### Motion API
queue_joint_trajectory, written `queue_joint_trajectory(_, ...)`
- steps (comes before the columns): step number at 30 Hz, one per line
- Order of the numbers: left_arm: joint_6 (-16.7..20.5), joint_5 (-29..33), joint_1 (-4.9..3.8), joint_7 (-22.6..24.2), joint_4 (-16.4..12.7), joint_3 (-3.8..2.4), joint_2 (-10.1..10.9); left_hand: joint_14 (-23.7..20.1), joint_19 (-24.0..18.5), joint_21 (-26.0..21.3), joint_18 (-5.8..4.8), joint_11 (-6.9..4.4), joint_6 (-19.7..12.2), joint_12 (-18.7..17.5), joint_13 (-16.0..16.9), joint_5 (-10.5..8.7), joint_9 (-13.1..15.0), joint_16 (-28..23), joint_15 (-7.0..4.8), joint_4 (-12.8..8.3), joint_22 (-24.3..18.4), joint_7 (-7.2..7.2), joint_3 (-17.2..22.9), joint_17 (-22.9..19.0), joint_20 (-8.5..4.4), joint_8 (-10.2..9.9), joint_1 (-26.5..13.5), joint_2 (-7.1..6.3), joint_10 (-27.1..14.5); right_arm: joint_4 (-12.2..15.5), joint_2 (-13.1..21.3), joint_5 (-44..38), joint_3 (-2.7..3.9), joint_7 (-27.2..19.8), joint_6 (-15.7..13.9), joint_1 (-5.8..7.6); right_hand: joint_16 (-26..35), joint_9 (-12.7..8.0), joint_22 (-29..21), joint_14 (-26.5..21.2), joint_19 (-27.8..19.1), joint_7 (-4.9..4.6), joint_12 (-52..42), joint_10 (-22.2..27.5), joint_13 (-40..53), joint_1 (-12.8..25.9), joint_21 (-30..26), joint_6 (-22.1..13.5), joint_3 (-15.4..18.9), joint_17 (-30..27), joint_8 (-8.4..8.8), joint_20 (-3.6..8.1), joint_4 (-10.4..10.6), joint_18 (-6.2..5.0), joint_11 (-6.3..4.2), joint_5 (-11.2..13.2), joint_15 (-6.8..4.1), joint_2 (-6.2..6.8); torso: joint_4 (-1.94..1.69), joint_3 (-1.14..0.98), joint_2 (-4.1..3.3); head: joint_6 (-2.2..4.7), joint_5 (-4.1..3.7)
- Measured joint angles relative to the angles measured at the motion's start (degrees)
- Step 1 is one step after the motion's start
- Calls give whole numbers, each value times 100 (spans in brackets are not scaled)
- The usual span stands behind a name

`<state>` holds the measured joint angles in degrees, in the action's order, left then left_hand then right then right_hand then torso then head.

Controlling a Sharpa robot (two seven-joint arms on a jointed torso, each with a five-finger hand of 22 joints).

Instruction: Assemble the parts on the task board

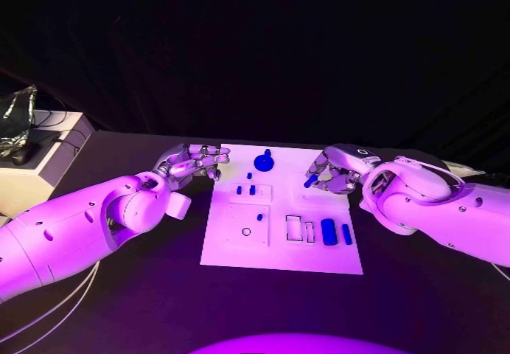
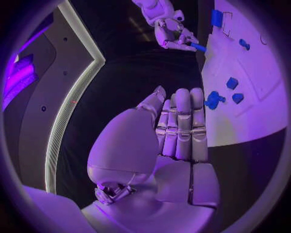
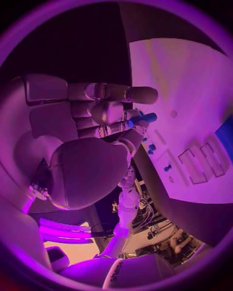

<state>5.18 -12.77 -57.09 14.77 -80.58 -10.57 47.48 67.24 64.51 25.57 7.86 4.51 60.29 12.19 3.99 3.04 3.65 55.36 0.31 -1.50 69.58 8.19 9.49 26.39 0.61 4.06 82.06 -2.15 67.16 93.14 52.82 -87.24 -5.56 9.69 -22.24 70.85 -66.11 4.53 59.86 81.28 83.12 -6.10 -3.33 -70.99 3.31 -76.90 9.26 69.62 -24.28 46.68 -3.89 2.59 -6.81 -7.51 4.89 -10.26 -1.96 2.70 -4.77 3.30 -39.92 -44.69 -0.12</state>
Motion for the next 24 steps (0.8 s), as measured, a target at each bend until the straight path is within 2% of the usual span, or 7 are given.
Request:
queue_joint_trajectory(5, 0, 2, 0, -1, 16, 0, -18, 0, 0, 0, 0, 0, 0, 0, 0, 0, 0, 0, 0, 0, 5, 0, 0, 0, 0, 0, 0, 0, 0, 335, 14, 68, 11, 42, -32, 56, 0, 1, 8, 0, 0, 4, 0, 0, 0, 7, 0, 4, 1, 1, 7, 0, 0, -3, 0, 20, 0, -7, 5, -1, 1, 21, 30)
queue_joint_trajectory(9, 0, 3, 1, -1, 34, 1, -39, 0, 0, 0, 0, 0, 0, 0, 0, 0, 0, 0, 0, 0, 5, 0, 0, 0, 0, 0, 0, 0, 0, 520, -182, 45, -4, 76, -33, 23, 21, 3, 25, 0, -1, 5, 0, 0, 0, 13, 0, 4, 1, -3, 27, -2, -1, -4, 0, 22, 1, -14, 5, -5, 1, 34, 58)
queue_joint_trajectory(18, -2, 13, 1, -1, 90, 3, -100, 0, 0, -27, 0, 0, 0, 0, 0, 0, 0, 0, 0, 16, 10, 0, -16, 1, 0, 0, 0, 0, 0, 647, -859, -386, -67, 248, -76, -229, 89, 13, 125, 1, -2, -8, 2, 0, 0, 14, 0, 16, -24, -109, 44, -3, -42, -6, 0, -11, 1, -14, -13, -5, 1, 62, 161)
queue_joint_trajectory(24, -2, 20, 1, -1, 107, 4, -132, 0, 0, -27, 0, 0, 0, 0, 0, 0, 0, 0, 0, 16, 13, 0, -16, 1, 0, 0, 0, 0, 0, 661, -1205, -671, -105, 337, -115, -371, 89, 13, 150, 1, -2, -8, 17, 0, 0, 14, 0, 16, -39, -115, 17, -4, -72, -7, 0, -12, 1, -14, -13, 6, -5, 59, 245)
